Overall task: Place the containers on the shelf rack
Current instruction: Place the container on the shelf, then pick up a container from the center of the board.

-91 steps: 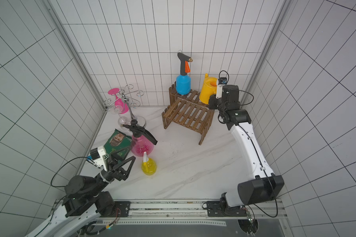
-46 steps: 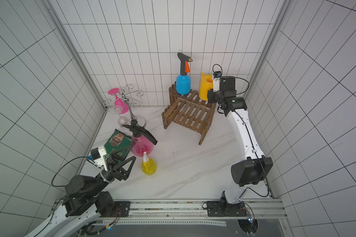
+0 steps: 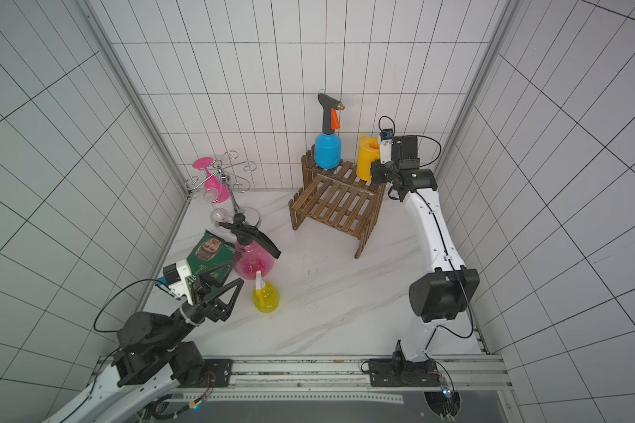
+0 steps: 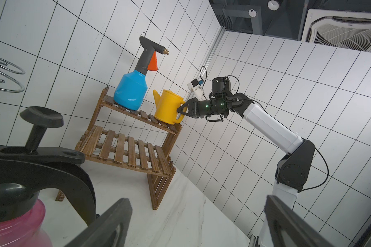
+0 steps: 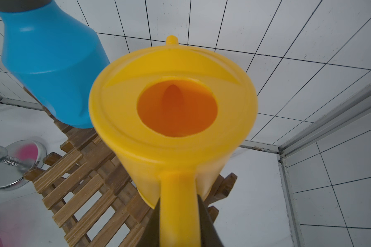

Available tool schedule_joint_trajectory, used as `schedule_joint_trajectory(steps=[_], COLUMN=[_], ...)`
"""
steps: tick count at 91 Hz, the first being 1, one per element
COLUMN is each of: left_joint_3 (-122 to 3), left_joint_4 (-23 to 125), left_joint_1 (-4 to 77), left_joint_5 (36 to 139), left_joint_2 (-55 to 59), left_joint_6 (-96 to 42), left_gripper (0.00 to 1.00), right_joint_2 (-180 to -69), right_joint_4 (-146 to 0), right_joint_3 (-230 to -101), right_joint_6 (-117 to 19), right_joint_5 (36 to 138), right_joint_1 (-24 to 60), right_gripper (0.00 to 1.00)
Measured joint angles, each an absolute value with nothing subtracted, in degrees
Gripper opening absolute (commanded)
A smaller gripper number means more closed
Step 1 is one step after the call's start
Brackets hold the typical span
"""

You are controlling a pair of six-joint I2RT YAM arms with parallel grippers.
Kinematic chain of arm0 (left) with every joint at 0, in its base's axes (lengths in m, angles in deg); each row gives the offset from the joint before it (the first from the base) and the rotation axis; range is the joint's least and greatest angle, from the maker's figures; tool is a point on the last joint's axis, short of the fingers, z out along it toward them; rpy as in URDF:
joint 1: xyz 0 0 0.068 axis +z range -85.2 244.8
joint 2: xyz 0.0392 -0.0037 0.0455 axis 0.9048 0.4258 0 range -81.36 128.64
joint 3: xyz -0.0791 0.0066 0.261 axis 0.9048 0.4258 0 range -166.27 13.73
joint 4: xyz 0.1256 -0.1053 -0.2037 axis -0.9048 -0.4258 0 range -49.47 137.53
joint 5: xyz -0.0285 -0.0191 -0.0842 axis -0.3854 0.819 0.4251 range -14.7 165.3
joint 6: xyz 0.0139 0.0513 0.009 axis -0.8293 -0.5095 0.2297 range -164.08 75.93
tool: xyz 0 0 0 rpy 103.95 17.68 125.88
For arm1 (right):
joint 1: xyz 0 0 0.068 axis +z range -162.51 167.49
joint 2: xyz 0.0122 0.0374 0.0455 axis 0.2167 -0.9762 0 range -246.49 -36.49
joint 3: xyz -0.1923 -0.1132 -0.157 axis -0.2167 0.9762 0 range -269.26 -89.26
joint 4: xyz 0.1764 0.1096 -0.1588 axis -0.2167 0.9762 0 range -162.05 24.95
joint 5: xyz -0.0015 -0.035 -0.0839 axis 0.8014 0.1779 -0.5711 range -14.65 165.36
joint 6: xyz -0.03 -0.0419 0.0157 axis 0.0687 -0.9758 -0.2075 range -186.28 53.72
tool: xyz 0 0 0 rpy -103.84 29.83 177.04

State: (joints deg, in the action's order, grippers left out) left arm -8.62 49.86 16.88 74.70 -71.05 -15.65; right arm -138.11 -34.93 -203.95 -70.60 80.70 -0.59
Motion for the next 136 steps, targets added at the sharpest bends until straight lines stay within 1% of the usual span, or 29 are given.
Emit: schedule_joint_trajectory(steps=[8, 21, 53, 65, 70, 81, 87, 97, 108, 118, 127, 136], left_joint_3=[-8.62, -8.62, -8.62, -8.62, -8.62, -8.62, -8.62, -8.62, -8.53, -7.55, -6.74, -6.70], left_joint_4=[49.86, 49.86, 49.86, 49.86, 49.86, 49.86, 49.88, 49.92, 50.67, 53.38, 56.26, 59.54], left_joint_1=[16.88, 16.88, 16.86, 16.86, 16.86, 16.86, 16.86, 16.86, 17.16, 18.93, 22.34, 27.52], left_joint_5=[74.68, 74.68, 74.70, 74.70, 74.68, 74.68, 74.65, 74.30, 73.78, 74.02, 75.40, 78.26], left_joint_2=[-71.05, -71.05, -71.05, -71.05, -71.05, -71.03, -70.85, -69.96, -68.06, -65.85, -63.36, -59.86], left_joint_6=[-15.65, -15.65, -15.65, -15.63, -15.63, -15.63, -15.63, -15.63, -15.39, -14.08, -11.45, -7.23], left_gripper=[0.99, 0.98, 0.98, 0.98, 0.98, 0.98, 0.98, 0.99, 0.99, 0.99, 0.99, 0.99], right_joint_2=[-137.87, -136.71, -133.58, -130.26, -127.92, -120.32, -115.14, -105.24, -94.50, -88.69, -88.38, -91.93], right_joint_4=[-35.47, -35.98, -36.94, -37.31, -38.01, -40.30, -42.36, -47.47, -56.78, -71.04, -82.16, -81.26], right_joint_3=[-202.95, -200.06, -197.55, -194.73, -192.46, -184.98, -180.15, -170.47, -158.29, -145.95, -137.92, -136.09], right_joint_6=[-70.58, -70.49, -69.68, -69.13, -68.81, -67.54, -66.53, -64.30, -61.02, -54.99, -52.35, -57.79], right_joint_5=[81.79, 82.95, 83.78, 83.74, 83.74, 84.13, 84.74, 87.58, 95.47, 107.17, 114.88, 118.18], right_joint_1=[-0.59, -0.59, -0.59, -0.59, -0.59, -0.59, -0.59, -0.66, -0.68, -0.24, 4.02, 14.21], right_gripper=[0.23, 0.28, 0.68, 0.79, 0.82, 0.84, 0.84, 0.88, 0.93, 1.00, 0.99, 0.99])
